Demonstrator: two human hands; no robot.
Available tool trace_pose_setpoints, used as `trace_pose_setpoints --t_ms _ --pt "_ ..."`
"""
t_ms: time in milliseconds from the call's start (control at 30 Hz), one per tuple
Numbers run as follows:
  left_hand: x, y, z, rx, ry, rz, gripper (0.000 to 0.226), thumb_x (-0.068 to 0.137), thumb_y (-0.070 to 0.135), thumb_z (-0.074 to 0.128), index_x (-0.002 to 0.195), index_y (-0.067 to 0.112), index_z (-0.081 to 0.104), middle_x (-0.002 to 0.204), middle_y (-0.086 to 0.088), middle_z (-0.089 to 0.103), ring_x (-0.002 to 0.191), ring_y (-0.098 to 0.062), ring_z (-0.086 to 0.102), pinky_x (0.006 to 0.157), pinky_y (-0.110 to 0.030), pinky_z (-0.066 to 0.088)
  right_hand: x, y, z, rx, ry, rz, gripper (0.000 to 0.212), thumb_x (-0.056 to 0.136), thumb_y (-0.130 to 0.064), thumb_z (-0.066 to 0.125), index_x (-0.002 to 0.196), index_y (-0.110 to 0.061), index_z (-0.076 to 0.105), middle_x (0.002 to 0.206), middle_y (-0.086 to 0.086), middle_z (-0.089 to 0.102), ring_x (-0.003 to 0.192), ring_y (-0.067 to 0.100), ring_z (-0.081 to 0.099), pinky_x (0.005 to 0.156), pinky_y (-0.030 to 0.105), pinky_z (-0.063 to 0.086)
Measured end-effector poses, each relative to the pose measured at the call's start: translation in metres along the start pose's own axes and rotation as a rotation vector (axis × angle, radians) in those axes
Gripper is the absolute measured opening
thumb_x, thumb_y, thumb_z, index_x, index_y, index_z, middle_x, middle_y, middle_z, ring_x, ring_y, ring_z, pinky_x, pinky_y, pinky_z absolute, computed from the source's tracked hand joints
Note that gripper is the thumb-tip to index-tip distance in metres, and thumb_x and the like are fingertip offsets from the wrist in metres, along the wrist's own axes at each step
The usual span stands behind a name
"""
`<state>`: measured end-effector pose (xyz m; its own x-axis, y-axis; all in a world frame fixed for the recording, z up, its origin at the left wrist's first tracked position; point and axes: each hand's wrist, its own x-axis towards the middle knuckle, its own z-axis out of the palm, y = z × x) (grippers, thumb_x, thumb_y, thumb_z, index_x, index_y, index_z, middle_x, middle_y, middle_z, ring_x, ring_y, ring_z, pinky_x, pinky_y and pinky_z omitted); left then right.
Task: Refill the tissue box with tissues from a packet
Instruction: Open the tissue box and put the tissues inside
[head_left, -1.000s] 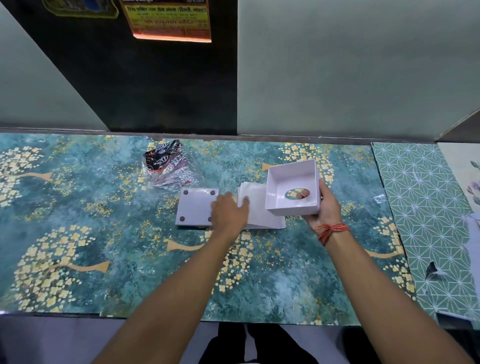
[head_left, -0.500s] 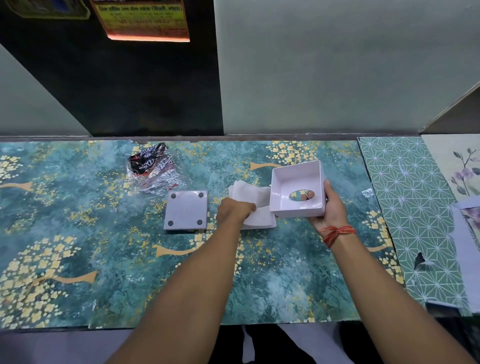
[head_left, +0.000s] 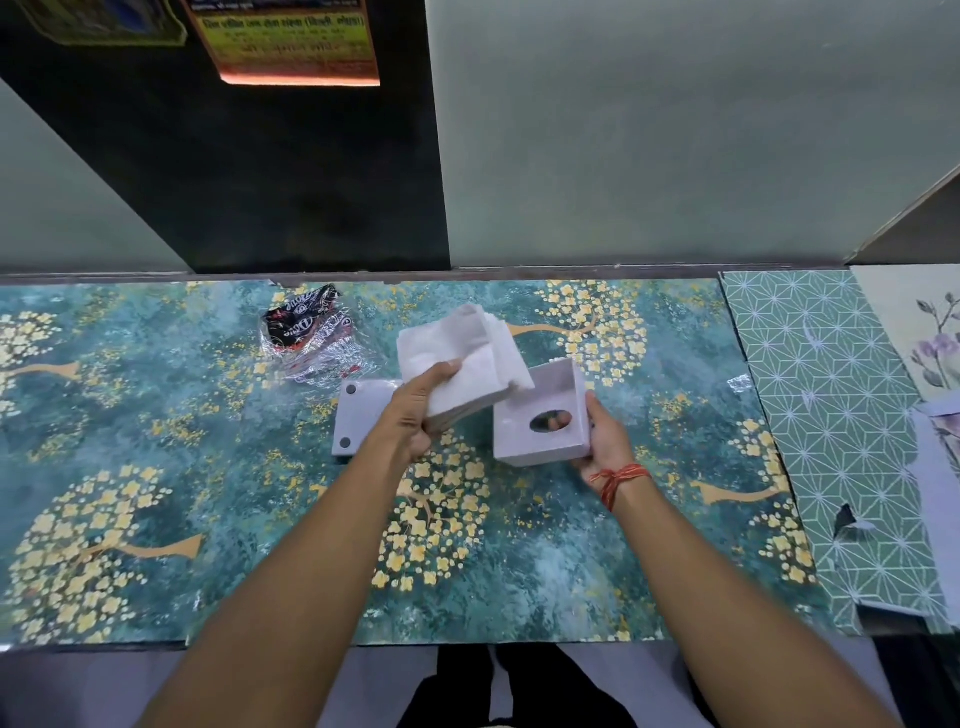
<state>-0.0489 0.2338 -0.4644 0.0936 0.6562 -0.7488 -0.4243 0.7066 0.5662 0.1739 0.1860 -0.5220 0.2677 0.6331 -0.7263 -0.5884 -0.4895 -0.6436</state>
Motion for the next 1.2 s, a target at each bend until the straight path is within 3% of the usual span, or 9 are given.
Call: trace_pose_setpoints --t_ms 200,333,400,533,700,800,933,1100,1200 --pt "-0.017 -0.010 0.007 -0.017 -0.217 -0.040 0.040 0.070 0.014 0.080 0.105 0.006 0.063 0.087 -0.010 0.076 0.084 -0.028 0.071 0.064 -0.036 0.063 -0.003 0.022 0.017 -0.414 -0.006 -0.081 0.021 0.093 -0.020 0.054 0.078 -0.010 0.065 0.076 0.014 0.067 0.069 0.028 0.063 0.064 0.044 0.058" --pt "-0.019 -0.019 0.005 0.051 -0.253 -0.042 0.026 0.078 0.009 0.073 0.102 0.007 0.066 0.088 -0.008 0.078 0.079 -0.025 0.074 0.060 -0.035 0.062 -0.015 0.009 0.018 -0.942 0.210 -0.559 0.027 0.096 -0.021 0.048 0.080 -0.008 0.067 0.079 0.013 0.067 0.079 0.029 0.060 0.064 0.031 0.042" --pt "-0.018 -0.021 0.003 0.100 -0.252 -0.042 0.030 0.075 0.013 0.076 0.103 0.009 0.067 0.089 -0.007 0.078 0.084 -0.025 0.072 0.066 -0.037 0.063 -0.031 -0.004 0.027 -0.793 0.231 -0.648 0.039 0.099 -0.033 0.044 0.075 -0.006 0.060 0.073 0.009 0.059 0.073 0.025 0.054 0.063 0.032 0.036" --pt "-0.018 -0.023 0.005 0.210 -0.240 -0.009 0.031 0.074 0.012 0.079 0.103 0.011 0.070 0.094 -0.008 0.078 0.086 -0.026 0.072 0.073 -0.038 0.062 -0.056 -0.027 0.049 -0.271 -0.129 -0.227 0.064 0.095 -0.062 0.029 0.096 -0.013 0.070 0.096 0.012 0.072 0.086 0.027 0.068 0.081 0.042 0.055" --pt "-0.014 -0.027 0.019 0.248 -0.082 0.100 0.052 0.073 0.029 0.077 0.118 0.006 0.066 0.108 -0.017 0.075 0.093 -0.034 0.071 0.073 -0.038 0.059 -0.066 -0.014 0.065 -0.323 -0.221 -0.199 0.077 0.077 -0.081 0.042 0.118 -0.019 0.063 0.115 0.012 0.070 0.103 0.033 0.068 0.091 0.056 0.053" --pt "-0.013 -0.024 0.024 0.293 0.063 0.104 0.044 0.073 0.043 0.059 0.101 0.011 0.066 0.101 -0.015 0.069 0.086 -0.031 0.063 0.073 -0.038 0.046 -0.066 -0.010 0.062 -0.358 -0.168 -0.282 0.046 0.087 -0.054 0.056 0.118 -0.019 0.055 0.119 0.011 0.064 0.104 0.031 0.064 0.090 0.049 0.054" --pt "-0.012 -0.027 0.023 0.605 0.150 0.217 0.020 0.097 0.027 0.035 0.093 0.011 0.048 0.097 -0.010 0.050 0.083 -0.022 0.046 0.069 -0.035 0.033 -0.063 -0.009 0.057 -0.475 -0.122 -0.294 0.038 0.087 -0.020 0.057 0.122 -0.015 0.044 0.116 0.011 0.057 0.090 0.022 0.057 0.073 0.036 0.049" --pt "-0.011 -0.037 0.018 0.923 0.185 0.380 0.029 0.098 0.024 0.043 0.119 0.009 0.057 0.106 -0.006 0.058 0.093 -0.025 0.054 0.076 -0.032 0.039 -0.057 -0.004 0.050 -0.817 0.017 -0.392 0.041 0.089 -0.016 0.054 0.129 -0.012 0.044 0.116 0.010 0.061 0.097 0.029 0.060 0.081 0.039 0.050" --pt "-0.008 -0.042 0.017 1.033 0.234 0.449 0.026 0.095 0.023 0.052 0.112 0.006 0.062 0.106 -0.009 0.067 0.096 -0.029 0.062 0.074 -0.031 0.042 -0.054 -0.002 0.048 -0.954 0.121 -0.440 0.036 0.085 -0.016 0.058 0.120 -0.010 0.053 0.111 0.011 0.065 0.100 0.033 0.061 0.084 0.042 0.052"
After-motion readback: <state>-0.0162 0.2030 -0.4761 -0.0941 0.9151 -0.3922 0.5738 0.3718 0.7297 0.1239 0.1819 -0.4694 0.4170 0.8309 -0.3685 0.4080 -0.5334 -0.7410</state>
